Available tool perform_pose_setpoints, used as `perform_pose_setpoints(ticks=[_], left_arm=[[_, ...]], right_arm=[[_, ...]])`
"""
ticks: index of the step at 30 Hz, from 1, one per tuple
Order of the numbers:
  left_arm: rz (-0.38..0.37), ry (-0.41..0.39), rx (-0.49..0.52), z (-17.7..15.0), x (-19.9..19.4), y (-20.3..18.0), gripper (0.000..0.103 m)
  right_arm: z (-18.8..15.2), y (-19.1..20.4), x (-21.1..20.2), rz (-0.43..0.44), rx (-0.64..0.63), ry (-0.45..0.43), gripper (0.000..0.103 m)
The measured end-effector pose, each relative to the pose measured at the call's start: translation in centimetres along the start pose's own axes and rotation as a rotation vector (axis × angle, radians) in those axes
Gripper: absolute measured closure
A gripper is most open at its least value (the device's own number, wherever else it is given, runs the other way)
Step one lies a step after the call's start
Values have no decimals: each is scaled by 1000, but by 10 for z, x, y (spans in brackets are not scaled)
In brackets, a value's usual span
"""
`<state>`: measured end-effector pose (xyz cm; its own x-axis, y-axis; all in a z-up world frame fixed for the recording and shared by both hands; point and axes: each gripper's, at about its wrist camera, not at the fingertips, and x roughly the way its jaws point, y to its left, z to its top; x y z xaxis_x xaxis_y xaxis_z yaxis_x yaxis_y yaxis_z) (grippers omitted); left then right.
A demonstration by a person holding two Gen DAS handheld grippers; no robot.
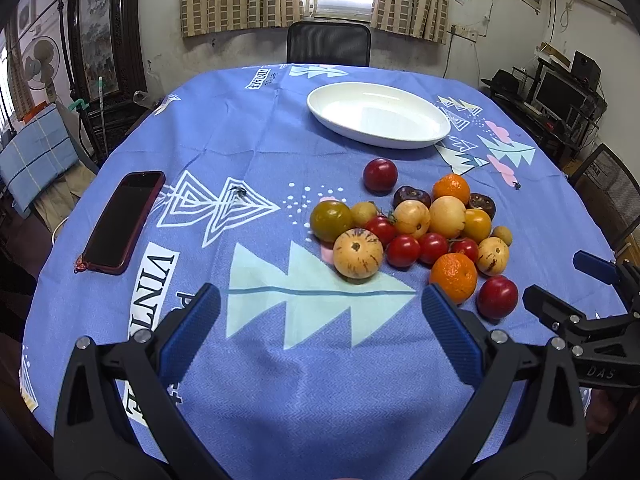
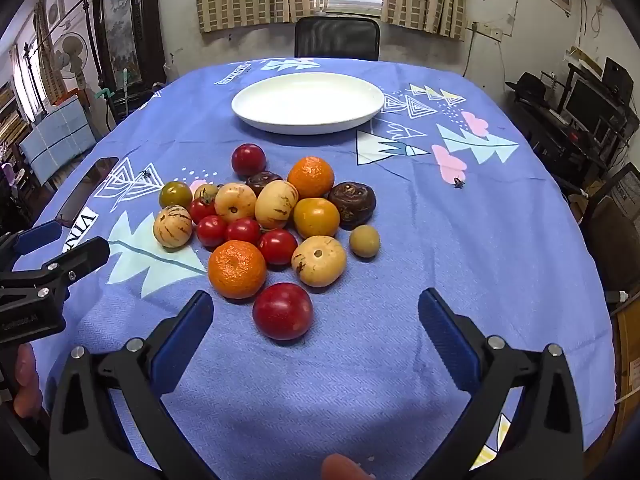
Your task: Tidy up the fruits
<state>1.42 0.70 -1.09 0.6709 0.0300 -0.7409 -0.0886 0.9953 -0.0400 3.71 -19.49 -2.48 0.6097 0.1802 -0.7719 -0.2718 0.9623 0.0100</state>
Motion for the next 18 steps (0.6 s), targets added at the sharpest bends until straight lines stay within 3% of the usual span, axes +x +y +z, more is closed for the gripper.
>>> perform_pose_setpoints(ticks=[18], left_arm=[[-2,2,4,-1,1,-3,2]], right_arm=[[0,0,1,10,6,-2,1]])
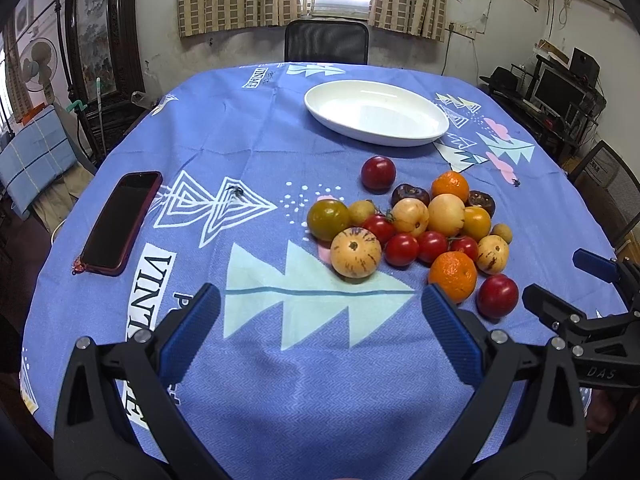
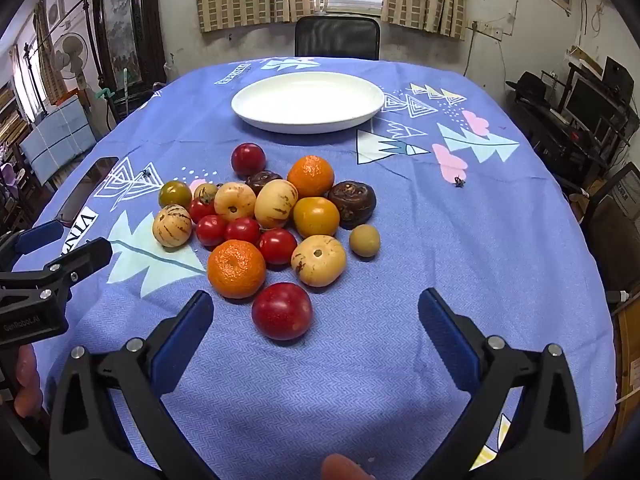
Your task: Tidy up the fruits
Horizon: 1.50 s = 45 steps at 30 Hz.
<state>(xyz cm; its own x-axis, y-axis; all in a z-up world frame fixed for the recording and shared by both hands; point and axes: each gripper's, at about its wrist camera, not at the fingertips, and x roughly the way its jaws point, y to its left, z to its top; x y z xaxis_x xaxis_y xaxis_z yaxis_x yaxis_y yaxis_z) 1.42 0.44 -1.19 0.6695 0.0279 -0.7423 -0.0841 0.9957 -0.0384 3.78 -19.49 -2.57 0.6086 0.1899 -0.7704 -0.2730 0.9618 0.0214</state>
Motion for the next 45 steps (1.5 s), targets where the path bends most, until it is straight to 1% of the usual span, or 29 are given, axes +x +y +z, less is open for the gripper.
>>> perform_pose_setpoints(ticks=[15,19,24,28,30,32,34,35,36,38,41,43,45], left_arm=[[1,4,3,-1,3,-1,2],[-14,12,5,-3,6,0,2],[-55,17,7,-6,11,3,2],[-54,24,22,-13,17,5,2],[-56,12,38,-17,18,6,2],[-71,8,51,-18,19,8,2],[-97,-1,57,-20,19,12,2],[-107,-7,57,-21,18,15,2],[-115,-10,55,-21,18,17,2],[-138,-8,42,-21,20,22,2],[-180,8,6,-20,25,28,2],[-189,12,-7,-19,28,30,2],[-187,19,-12,-19,32,30,2]], right_arm=[[0,3,2,-4,-3,5,1],[-1,3,2,-9,-7,2,1],[-6,4,1,-14,-47,-10,1],[-14,0,4,17,-72,-11,1],[-15,-6,5,42,-50,-26,1],[-14,-12,9,68,-22,-18,2],[-14,-15,11,106,-11,-11,11],[-15,-15,13,123,-15,-3,18],[-15,-14,14,134,-20,3,23],[-16,-9,19,156,-39,21,25],[-16,-2,27,160,-61,35,26],[-15,1,33,165,-59,45,28],[-16,1,39,178,-51,65,38]])
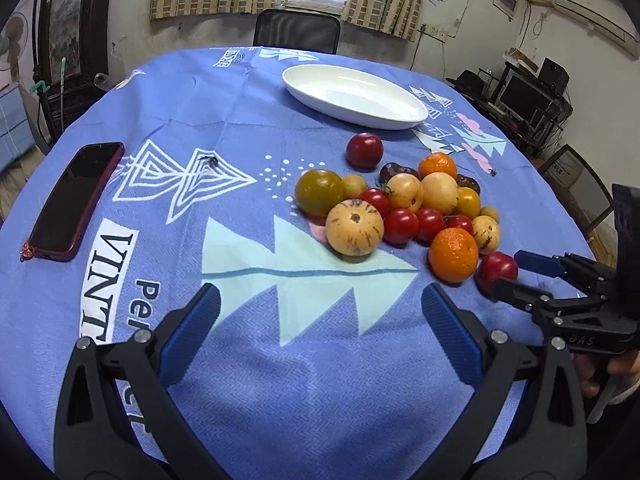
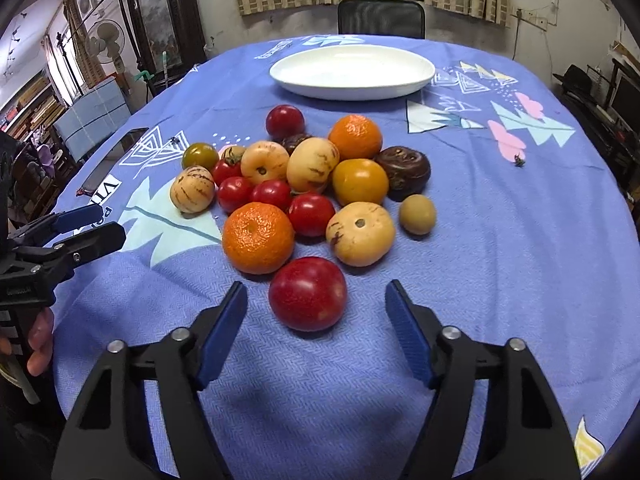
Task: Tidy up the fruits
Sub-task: 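Grasp the red plum with the right tool while the left tool grasps the striped melon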
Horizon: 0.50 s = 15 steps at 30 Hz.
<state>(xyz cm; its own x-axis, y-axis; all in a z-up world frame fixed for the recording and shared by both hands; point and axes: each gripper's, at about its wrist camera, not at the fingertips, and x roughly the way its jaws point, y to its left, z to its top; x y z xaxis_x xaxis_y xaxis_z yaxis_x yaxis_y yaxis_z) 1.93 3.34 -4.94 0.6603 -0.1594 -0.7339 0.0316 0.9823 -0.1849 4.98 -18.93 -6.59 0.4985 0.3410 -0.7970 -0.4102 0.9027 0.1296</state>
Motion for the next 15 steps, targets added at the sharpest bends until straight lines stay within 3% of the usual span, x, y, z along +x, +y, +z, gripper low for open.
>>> perform_pose_setpoints(ticks=[3,9,12,15], left_arm=[[1,13,-5,1,4,0,2],[-1,23,8,10,11,-2,2],[15,36,50,17,19,-9,2],[35,37,79,26,28,-13,2]], right_arm=[[0,-2,10,20,10,30,50],[2,-2,17,26,-12,25,52],[4,-2,18,21,-42,25,61],[5,-10,18,65,-43,31,61]])
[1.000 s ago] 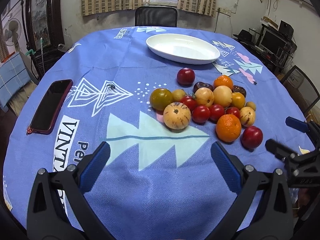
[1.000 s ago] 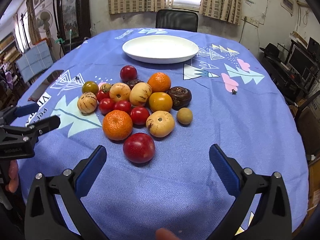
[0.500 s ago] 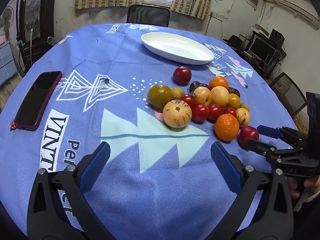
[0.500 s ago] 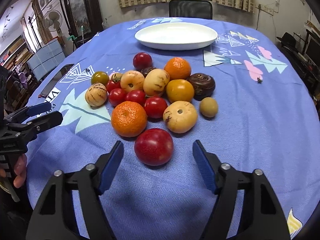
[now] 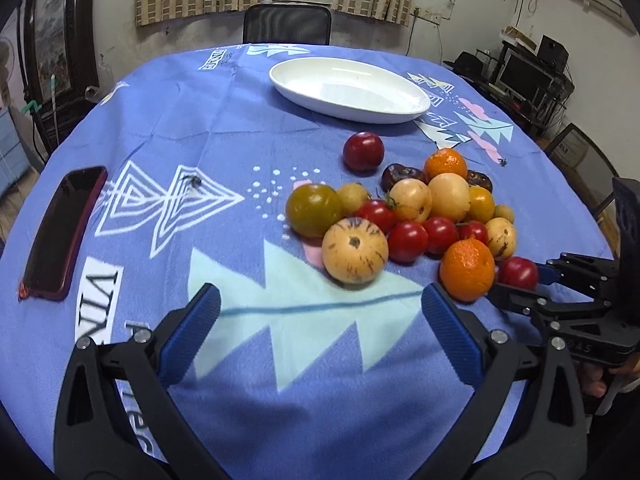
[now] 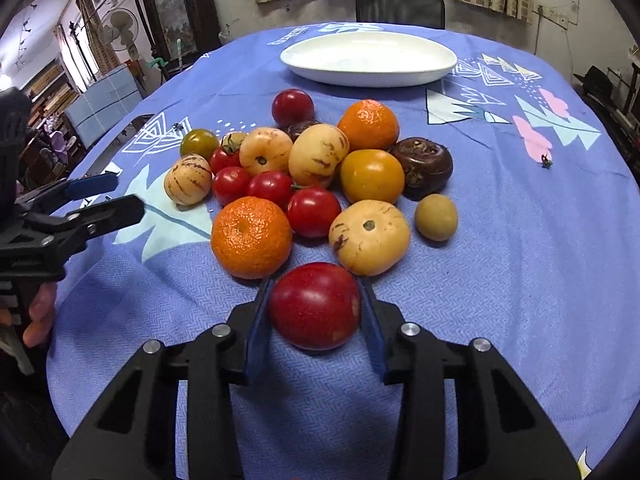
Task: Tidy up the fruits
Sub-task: 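Grasp the red plum with the right tool while the left tool grasps the striped melon, then carry the red plum and striped melon to the white plate and release both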
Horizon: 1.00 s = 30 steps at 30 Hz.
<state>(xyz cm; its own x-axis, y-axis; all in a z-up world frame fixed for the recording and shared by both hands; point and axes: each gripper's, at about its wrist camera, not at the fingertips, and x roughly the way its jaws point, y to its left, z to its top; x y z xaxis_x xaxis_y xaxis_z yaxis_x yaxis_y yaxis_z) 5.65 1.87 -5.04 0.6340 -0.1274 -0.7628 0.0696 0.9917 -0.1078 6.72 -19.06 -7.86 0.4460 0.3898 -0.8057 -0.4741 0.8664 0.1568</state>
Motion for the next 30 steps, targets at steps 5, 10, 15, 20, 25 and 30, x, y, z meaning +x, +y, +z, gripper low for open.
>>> perform_pose_setpoints(ticks=[5,10,15,20,25,30], left_arm=[[13,11,29,10,14,-4,2],[-27,33,36,14,24,-6,11],[-104,80,13,14,40,-6,50],[-100,59,30,13,41,-10,50],[-100,28,58,12,35,-16,56],[-105,24,53,12,34,-15,59]], right_arm=[[2,-11,0,80,5,5,61],[2,-20,-3,123,43,8,61],[-6,-21,-12,94,43,3,61],[-12,-25,-21,67,66,-19,61],[-15,-26,-30,49,74,-44,61],[-16,-24,-35,38,66,-52,61]])
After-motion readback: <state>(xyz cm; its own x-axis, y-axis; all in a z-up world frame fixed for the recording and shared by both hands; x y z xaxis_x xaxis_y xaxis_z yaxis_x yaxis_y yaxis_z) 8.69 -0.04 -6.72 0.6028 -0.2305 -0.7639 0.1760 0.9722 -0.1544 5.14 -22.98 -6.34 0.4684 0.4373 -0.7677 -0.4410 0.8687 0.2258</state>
